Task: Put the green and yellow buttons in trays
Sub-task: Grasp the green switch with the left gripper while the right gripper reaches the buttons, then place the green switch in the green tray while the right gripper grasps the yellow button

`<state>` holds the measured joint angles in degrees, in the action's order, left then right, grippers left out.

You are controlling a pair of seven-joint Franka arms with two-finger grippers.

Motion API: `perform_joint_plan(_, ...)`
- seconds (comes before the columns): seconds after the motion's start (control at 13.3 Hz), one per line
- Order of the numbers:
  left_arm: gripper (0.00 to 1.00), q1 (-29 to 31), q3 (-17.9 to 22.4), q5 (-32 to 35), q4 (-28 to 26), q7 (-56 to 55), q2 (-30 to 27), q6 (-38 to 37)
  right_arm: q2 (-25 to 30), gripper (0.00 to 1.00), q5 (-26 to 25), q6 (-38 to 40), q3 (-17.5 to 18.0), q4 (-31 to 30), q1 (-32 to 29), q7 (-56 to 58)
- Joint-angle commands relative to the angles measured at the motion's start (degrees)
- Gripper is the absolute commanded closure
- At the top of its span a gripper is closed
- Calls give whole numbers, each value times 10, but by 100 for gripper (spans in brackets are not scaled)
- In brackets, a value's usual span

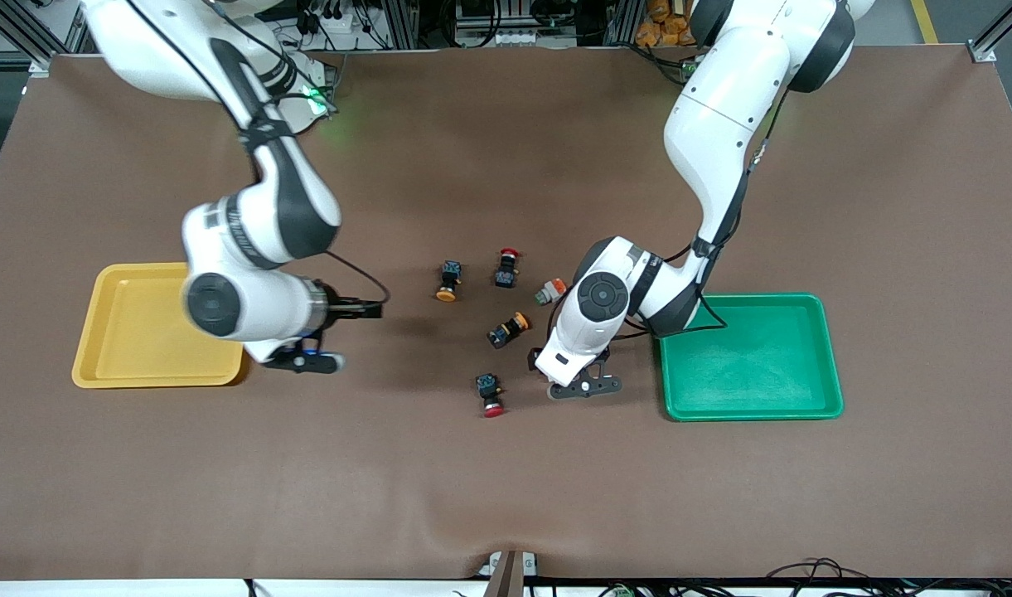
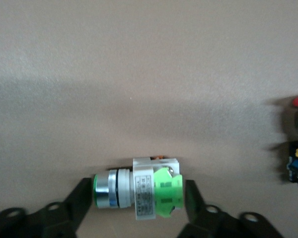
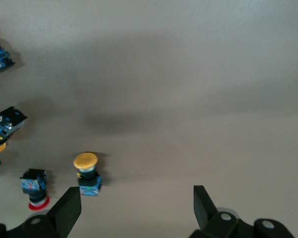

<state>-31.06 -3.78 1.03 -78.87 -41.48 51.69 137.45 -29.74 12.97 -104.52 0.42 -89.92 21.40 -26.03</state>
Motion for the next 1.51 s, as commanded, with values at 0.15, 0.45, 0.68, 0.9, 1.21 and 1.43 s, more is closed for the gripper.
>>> perform_joint_plan(0.15,100,26,16,32,7,56,-38,-21,-50,0,12,-22,-4,6,49,-116)
perform_joint_plan(0.45,100,97,11,31,-10,135,-138,-187,-70,0,50,-85,-4,-24,72,-124)
perform_joint_plan(0.68,100,162,14,33,-103,182,-192,-221,-90,0,53,-120,-4,-25,94,-137)
perform_joint_plan(0.9,100,217,11,76,-167,191,-208,-198,-104,0,84,-121,-3,-36,108,-137)
perform_joint_plan(1.21,100,276,11,81,-226,192,-186,-76,-109,9,85,-125,-3,-49,117,-137)
perform_joint_plan(1.43,68,280,13,80,-223,192,-176,-72,-114,59,86,-149,-3,-50,126,-137)
